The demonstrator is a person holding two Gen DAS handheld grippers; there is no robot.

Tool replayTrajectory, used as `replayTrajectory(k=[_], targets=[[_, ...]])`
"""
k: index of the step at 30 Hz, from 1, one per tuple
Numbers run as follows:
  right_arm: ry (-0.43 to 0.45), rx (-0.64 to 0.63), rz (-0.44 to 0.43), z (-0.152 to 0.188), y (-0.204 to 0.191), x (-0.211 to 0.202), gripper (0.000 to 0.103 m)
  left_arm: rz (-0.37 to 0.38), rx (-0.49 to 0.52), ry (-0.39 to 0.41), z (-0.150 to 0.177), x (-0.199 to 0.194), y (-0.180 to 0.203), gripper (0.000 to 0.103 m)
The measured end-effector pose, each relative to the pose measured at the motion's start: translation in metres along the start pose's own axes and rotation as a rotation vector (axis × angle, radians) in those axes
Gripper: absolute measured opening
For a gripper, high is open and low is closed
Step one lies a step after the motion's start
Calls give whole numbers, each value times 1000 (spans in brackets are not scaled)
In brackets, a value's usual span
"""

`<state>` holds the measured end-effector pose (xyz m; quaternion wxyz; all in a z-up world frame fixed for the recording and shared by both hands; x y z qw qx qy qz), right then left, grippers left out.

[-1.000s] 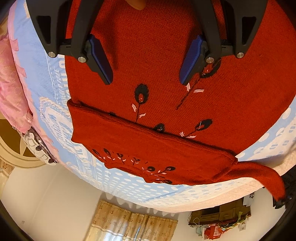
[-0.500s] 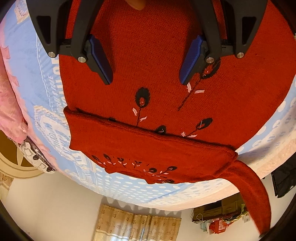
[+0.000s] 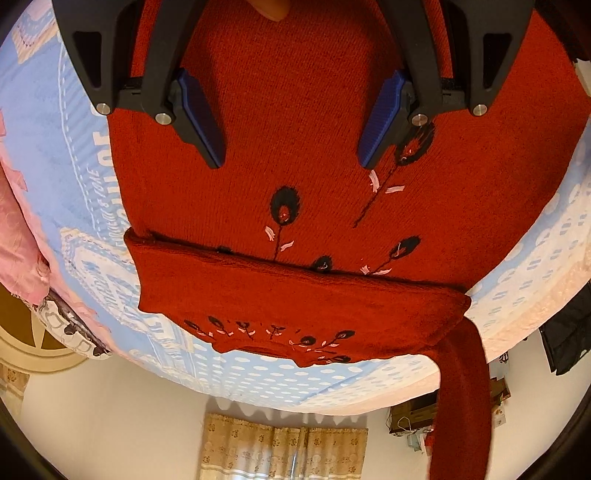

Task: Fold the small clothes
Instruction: 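Lift the held sleeve up off the bed with the left tool, then lay the sleeve across the sweater body and open the left tool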

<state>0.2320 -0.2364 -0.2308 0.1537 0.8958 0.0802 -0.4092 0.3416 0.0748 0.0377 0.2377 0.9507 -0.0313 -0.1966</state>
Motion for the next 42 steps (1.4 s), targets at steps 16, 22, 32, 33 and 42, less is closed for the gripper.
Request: replayTrajectory(k=[16, 22, 32, 33, 42], targets=[[-7, 17, -32, 4, 2, 2, 75, 113, 81, -134, 59, 63, 108, 10], [-14, 28, -51, 4, 2, 5, 75, 115, 96, -224, 104, 101, 132, 10], [-23, 40, -75, 5, 3, 8, 75, 100, 184, -374, 189, 150, 166, 10], [-23, 42, -76, 5, 3, 8, 75, 102, 186, -384, 194, 152, 169, 11], [-18, 54, -92, 5, 4, 8, 75, 124, 363, -380, 213, 130, 178, 58]])
Point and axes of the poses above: each gripper's, at about its wrist camera, not at the fingertips, and x roughly the way its jaws point, y to its right, z to its underside, the point moved 7 cm from there along x, roughly the way its jaws point, and after that the axes turned 9 degrees about -x, right-handed, at the moved point
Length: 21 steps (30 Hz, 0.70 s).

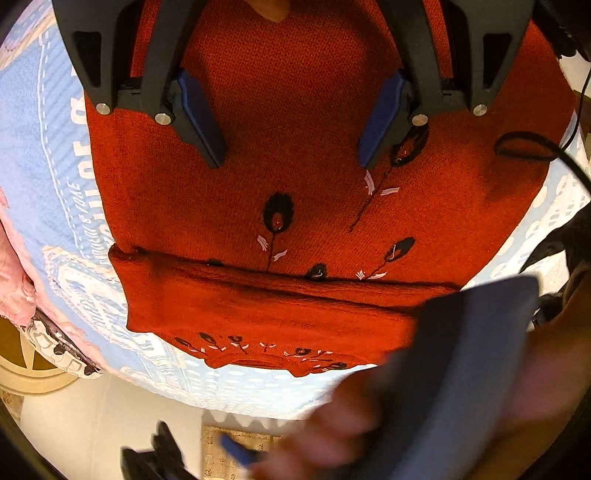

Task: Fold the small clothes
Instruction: 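Lay the sleeve across the sweater body and open the left tool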

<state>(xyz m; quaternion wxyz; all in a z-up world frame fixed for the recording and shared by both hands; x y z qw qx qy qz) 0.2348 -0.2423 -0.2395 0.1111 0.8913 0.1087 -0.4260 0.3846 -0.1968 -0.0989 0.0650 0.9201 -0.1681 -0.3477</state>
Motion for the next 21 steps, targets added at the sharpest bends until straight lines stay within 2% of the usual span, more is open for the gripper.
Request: replayTrajectory(k=[5, 6, 8, 12, 16, 18, 21], targets=[[6, 5, -7, -1, 1, -1, 75, -112, 67, 34, 24, -29, -51, 69], [8, 8, -11, -1, 2, -1, 75, -167, 70, 36, 35, -38, -73, 71], [13, 20, -26, -1, 4, -4, 75, -218, 60, 24, 50, -46, -103, 71], [39, 85, -78, 1, 15, -19, 75, -344, -22, -34, 92, -66, -178, 72], [-19, 101, -106, 12, 25, -32, 75, -356, -86, -114, 128, -69, -214, 72], [-68, 39, -42, 15, 33, -42, 75, -331, -85, -126, 137, -66, -211, 72], [-102, 19, -22, 11, 49, -58, 75, -295, -83, -109, 133, -59, -200, 72]])
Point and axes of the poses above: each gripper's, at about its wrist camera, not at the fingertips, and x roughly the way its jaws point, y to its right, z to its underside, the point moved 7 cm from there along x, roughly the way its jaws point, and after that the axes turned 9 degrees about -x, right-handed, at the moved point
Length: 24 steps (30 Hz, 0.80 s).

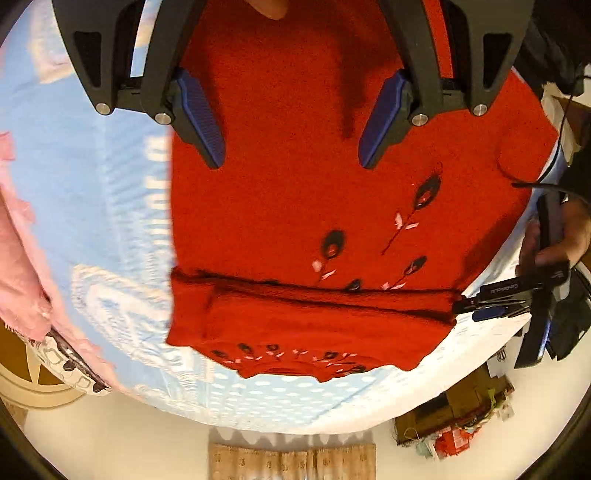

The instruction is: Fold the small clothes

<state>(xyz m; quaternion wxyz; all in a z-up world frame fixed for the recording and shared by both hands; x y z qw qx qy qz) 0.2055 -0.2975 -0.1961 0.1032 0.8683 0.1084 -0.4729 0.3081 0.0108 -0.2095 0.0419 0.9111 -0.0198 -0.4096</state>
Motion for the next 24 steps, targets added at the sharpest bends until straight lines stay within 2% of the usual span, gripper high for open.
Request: replayTrajectory(k=[3, 6, 9, 11, 13, 15, 18, 20, 23, 24], targets=[[25, 50, 34, -17, 29, -17, 75, -21, 1, 10, -9, 10, 5, 74], [72, 98, 102, -42, 63, -23, 75, -124, 11, -4, -11, 24, -12, 76], [77, 177, 84, -63, 84, -8, 75, -80, -74, -41, -8, 34, -33, 89], [67, 196, 51, -76, 87, 12, 73, -55, -117, -45, -6, 35, -40, 92], [40, 196, 48, -87, 90, 39, 59, -33, -145, -53, -3, 37, -44, 95], [14, 218, 49, -92, 93, 61, 48, -41, -151, -45, -1, 38, -45, 97], [7, 257, 17, -98, 93, 87, 45, -38, -159, -42, 1, 36, -44, 99], [3, 255, 24, -102, 92, 99, 36, -27, -175, -44, 2, 37, -47, 100], [-28, 220, 48, -102, 88, 112, 19, -21, -181, -46, 1, 38, -48, 101], [-28, 208, 60, -104, 89, 111, 9, -20, -181, -47, 1, 38, -49, 101]])
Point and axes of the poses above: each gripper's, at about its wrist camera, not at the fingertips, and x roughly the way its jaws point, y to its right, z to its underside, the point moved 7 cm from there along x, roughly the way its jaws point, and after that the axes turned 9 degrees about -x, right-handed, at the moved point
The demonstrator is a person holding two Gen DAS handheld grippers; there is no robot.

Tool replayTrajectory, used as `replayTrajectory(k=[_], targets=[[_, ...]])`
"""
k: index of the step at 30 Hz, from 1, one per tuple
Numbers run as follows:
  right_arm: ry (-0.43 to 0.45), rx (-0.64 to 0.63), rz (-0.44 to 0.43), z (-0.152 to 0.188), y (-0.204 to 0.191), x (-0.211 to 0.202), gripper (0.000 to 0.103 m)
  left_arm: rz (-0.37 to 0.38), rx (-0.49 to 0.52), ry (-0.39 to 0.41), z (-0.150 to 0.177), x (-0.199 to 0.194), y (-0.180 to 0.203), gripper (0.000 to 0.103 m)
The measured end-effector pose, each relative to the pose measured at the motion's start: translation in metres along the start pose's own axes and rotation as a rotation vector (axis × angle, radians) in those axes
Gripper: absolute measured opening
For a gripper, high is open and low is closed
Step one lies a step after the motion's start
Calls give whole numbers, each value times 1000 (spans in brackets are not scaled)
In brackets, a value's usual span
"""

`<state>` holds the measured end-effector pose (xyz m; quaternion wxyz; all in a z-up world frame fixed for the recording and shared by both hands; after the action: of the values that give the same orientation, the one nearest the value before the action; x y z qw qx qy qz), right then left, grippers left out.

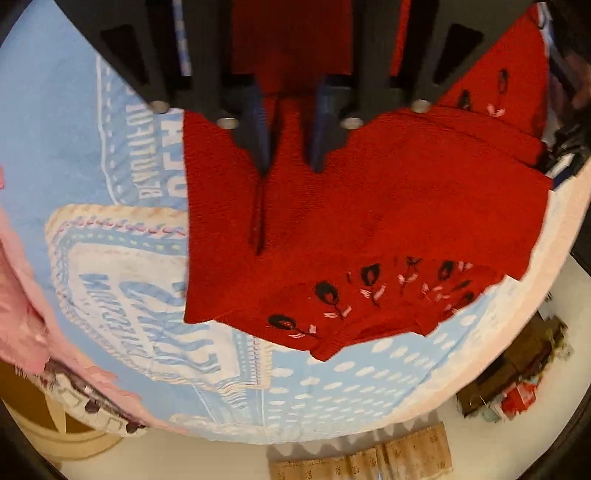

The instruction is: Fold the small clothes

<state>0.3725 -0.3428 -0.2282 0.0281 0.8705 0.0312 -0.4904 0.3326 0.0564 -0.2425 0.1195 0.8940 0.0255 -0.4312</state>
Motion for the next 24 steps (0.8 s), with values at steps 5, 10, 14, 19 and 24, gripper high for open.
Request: replayTrajectory(k=[5, 10, 14, 19, 24], targets=[[105, -23, 52, -9, 8, -34, 7, 9, -9, -3, -1, 1, -2, 101], [97, 15, 102, -10, 29, -33, 6, 4, -9, -7, 0, 1, -1, 103], [47, 28, 121, 4, 37, -9, 6, -1, -14, -9, 0, 2, -3, 103], [62, -8, 127, 4, 33, -14, 13, 8, -28, -5, 1, -10, -4, 103], [112, -29, 133, -3, 30, -39, 56, 50, -24, 93, -8, -57, 1, 103]])
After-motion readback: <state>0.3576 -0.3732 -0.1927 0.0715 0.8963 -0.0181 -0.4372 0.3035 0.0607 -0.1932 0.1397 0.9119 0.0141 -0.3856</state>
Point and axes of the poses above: each gripper's, at about its wrist camera, not at the fingertips, and x roughly the way its jaws point, y to its right, z to its underside, the point moved 7 cm from there along x, roughly the way its jaws point, and after that the axes turned 9 degrees about -x, right-handed, at the moved point
